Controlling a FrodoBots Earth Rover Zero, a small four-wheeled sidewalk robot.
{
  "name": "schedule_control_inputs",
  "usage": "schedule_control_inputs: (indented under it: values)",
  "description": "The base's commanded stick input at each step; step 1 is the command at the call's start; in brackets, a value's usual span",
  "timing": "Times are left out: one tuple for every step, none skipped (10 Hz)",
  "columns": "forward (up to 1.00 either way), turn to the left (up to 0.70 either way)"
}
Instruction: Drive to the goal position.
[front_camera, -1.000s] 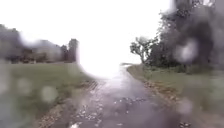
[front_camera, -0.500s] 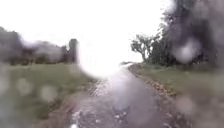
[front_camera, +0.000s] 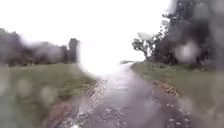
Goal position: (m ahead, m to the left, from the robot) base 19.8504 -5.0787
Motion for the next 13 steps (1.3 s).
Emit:
schedule_control_inputs:
  values:
    - [0.85, 0.0]
    - [0.85, -0.06]
    - [0.85, -0.16]
    - [0.85, -0.25]
    - [0.85, -0.3]
    - [0.85, -0.34]
    - [0.85, -0.34]
    - [0.85, -0.34]
    - [0.85, -0.34]
    - [0.85, -0.34]
    - [0.85, -0.15]
    - [0.85, -0.06]
    - [0.85, 0.0]
